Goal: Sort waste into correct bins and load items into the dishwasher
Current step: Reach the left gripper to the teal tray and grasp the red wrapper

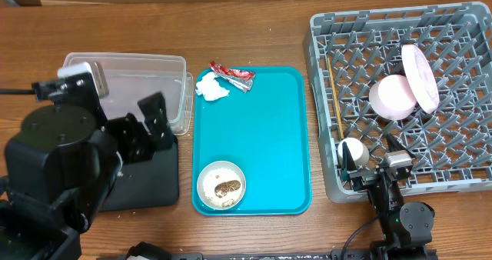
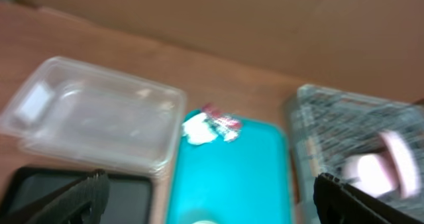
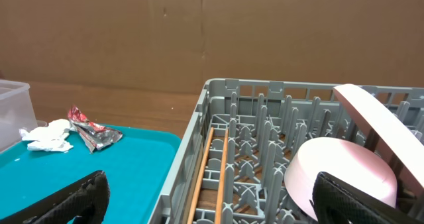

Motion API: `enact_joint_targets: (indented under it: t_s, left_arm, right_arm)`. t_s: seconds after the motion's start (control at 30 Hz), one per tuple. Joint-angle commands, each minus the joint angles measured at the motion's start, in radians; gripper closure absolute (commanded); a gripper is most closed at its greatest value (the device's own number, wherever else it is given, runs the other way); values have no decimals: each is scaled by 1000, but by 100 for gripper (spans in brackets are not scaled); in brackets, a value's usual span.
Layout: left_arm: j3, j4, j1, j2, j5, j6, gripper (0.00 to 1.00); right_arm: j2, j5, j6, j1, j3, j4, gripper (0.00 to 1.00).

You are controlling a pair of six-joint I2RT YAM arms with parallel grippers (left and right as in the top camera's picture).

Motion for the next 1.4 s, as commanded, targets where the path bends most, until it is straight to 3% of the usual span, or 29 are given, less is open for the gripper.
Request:
enact_joint_targets:
  t_s: [0.0,0.27,0.4,0.57,0.9,1.0,1.2,1.37]
  left_arm:
    - [3,49,3,30,130,24,0]
    - [1,22,3,306,208,51,0]
    - [0,87,-10,480,224,32,13]
    - [0,183,-43,711,156,25,16]
    - [0,435,-49,1075,235,-190,18]
    - [0,487,-49,1148,261,-205,27]
    - [0,557,-49,1215,193,-230,32]
    - [0,546,-50,1226,177,-233,48]
  right_arm:
    - [-9,9,-4,1,-10,5,0]
    - [-9,9,-4,1,-10,5,0]
    - [-9,9,-4,1,-10,5,0]
    - [-9,9,-4,1,-10,5,0]
    - [-9,9,-4,1,-10,5,0]
    - [-9,9,-4,1,-10,5,0]
    - [-9,9,-4,1,-10,5,0]
    - [-9,9,-4,1,-10,5,0]
